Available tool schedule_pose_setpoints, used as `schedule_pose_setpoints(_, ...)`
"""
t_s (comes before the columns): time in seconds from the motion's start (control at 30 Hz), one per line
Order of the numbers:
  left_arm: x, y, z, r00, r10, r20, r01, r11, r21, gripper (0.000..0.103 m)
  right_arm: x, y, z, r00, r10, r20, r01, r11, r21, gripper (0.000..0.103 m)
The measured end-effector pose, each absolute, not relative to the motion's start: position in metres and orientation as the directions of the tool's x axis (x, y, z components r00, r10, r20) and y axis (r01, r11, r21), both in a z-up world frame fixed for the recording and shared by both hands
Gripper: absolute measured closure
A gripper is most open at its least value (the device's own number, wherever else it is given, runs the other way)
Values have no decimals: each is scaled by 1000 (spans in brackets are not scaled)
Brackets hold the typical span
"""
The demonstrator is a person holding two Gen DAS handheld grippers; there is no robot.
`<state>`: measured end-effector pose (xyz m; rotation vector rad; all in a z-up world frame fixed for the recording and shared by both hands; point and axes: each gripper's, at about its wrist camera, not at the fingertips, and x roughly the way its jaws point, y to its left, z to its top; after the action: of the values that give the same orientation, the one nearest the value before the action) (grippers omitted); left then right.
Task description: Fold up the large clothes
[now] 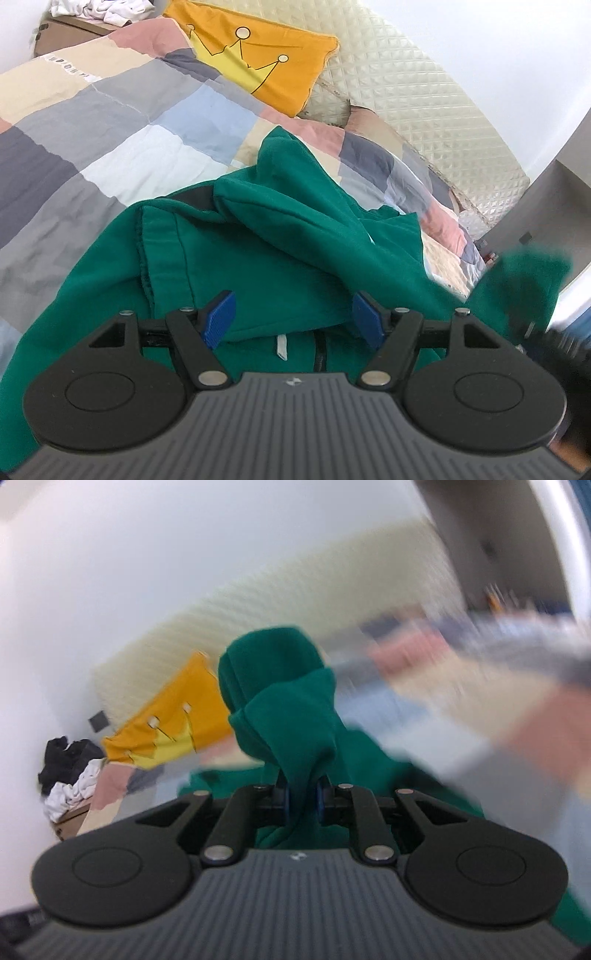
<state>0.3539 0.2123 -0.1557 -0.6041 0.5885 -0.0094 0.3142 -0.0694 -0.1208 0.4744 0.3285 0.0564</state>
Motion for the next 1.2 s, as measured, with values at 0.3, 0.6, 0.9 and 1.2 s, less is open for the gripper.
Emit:
schedule_pose_setpoints(0.3,348,204,-159,827,-239,-509,-126,803,-582,29,283,-100,-168,785,343,-516,24,816,578,71)
schedule_pose_setpoints(0.6,360,190,-171,803,-330,-496,-103,743,-661,28,252,-155,-198,768,435,-470,64,678,733,32)
schedule_pose_setpoints(0.9,400,186,-192,787,-398,-472,-120,651,-749,28,256,-182,-193,832,339,-439,114,670,734,31)
schedule_pose_setpoints(1.2,404,170,-194,789,-406,-462,-92,664,-742,29,260,-205,-189,868,297,-398,120,653,748,30)
